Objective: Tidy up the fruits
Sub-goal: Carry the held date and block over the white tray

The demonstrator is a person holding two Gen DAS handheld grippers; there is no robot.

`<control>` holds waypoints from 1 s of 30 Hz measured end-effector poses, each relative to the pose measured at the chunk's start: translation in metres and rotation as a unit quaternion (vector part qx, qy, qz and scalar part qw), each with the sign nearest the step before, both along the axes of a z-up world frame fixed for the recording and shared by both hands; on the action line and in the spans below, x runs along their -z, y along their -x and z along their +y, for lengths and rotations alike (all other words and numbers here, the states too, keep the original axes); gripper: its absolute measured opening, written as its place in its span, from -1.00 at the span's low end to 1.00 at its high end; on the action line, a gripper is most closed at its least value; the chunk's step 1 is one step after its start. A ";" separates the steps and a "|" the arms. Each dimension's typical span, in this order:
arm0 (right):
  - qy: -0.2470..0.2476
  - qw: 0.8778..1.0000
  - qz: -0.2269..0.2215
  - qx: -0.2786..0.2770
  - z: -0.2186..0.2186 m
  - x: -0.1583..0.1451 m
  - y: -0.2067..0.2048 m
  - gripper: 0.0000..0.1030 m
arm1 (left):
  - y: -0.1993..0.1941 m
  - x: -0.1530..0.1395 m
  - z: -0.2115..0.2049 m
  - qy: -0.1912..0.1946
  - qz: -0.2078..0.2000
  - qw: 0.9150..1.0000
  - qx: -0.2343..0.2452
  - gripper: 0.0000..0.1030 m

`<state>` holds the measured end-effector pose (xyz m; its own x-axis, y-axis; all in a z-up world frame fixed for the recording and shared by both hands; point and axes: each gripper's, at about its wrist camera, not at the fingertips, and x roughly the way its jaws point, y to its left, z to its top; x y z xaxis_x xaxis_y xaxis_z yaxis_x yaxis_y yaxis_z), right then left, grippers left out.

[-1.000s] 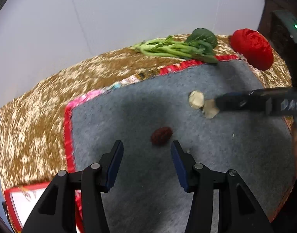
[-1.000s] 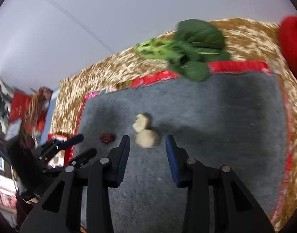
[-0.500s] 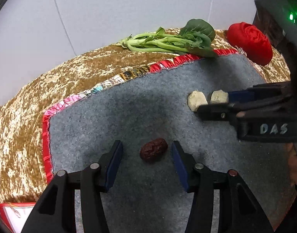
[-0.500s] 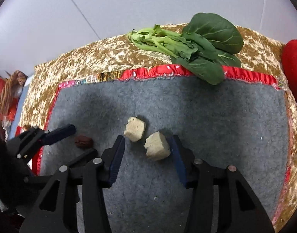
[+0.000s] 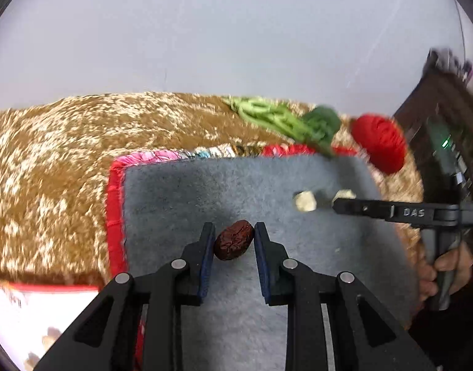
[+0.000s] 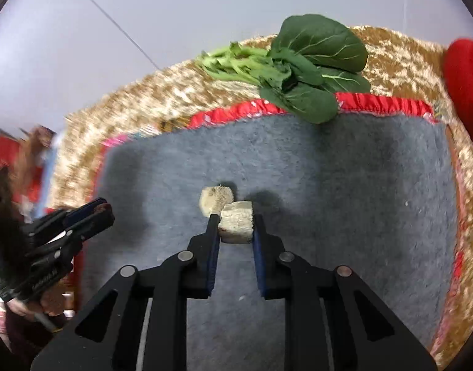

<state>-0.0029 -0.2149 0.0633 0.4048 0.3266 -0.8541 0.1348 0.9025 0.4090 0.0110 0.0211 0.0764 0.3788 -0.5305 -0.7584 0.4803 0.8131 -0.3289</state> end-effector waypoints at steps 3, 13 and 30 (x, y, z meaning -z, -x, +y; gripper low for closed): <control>-0.043 0.999 -0.008 0.008 -0.009 -0.007 0.006 -0.57 | 0.007 -0.005 -0.003 0.003 -0.007 1.000 0.009 -0.52; -0.094 0.995 0.016 0.043 -0.027 0.004 0.015 -0.57 | 0.026 0.022 -0.061 -0.068 -0.010 0.994 0.079 -0.52; -0.095 0.994 0.021 0.053 -0.056 0.009 0.029 -0.57 | 0.023 -0.019 -0.072 -0.079 -0.079 0.993 0.036 -0.52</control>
